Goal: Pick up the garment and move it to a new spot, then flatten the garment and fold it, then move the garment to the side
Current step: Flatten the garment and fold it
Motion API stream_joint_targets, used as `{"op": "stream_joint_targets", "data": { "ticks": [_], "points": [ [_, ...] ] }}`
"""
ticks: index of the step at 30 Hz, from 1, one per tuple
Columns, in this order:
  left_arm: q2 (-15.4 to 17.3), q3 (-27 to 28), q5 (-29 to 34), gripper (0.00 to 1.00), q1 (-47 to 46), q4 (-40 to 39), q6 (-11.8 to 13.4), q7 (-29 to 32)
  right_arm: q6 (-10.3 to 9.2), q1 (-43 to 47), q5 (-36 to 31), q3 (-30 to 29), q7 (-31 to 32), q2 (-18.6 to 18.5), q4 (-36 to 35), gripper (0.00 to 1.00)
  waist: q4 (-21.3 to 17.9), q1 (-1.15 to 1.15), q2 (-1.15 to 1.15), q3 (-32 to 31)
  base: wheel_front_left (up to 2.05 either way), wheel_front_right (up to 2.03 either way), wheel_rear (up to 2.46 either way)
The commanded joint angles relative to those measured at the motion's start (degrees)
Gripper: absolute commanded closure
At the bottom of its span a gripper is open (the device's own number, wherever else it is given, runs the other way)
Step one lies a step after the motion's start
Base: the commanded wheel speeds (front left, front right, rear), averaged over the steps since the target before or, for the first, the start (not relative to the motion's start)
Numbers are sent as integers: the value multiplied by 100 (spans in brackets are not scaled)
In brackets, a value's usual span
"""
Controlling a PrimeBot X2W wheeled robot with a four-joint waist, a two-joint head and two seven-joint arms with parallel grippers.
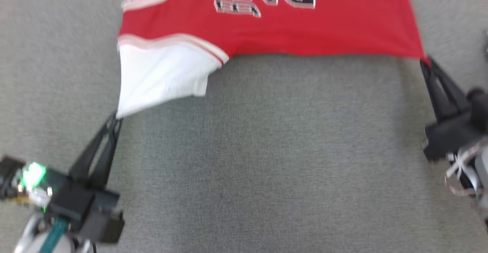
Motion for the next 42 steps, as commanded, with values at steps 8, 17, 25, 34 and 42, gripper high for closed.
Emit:
{"op": "stream_joint_targets", "data": {
  "ticks": [8,17,25,34,42],
  "points": [
    [-4,214,-304,100,1297,-703,38,-17,-15,1359,146,-478,-24,-179,-588,100,-7,2,1,-1111,0,0,0],
    [356,51,-672,100,2257,-1436,-43,340,-15,2654,49,-813,-25,-184,-1182,100,12,2,1,-1550,0,0,0],
    [775,-114,-962,100,2916,-2296,-72,913,-15,3803,38,-1217,-24,-319,-1778,100,14,2,1,-1683,0,0,0],
    [407,-200,-998,100,2247,-2109,-215,1130,-15,3813,66,-1151,-25,-360,-1643,100,-143,2,1,-1615,0,0,0],
    [-38,-321,-886,100,1185,-1196,-577,1139,-15,2891,51,-565,63,-288,-873,100,-244,2,1,-1384,0,0,0]
  ]
}}
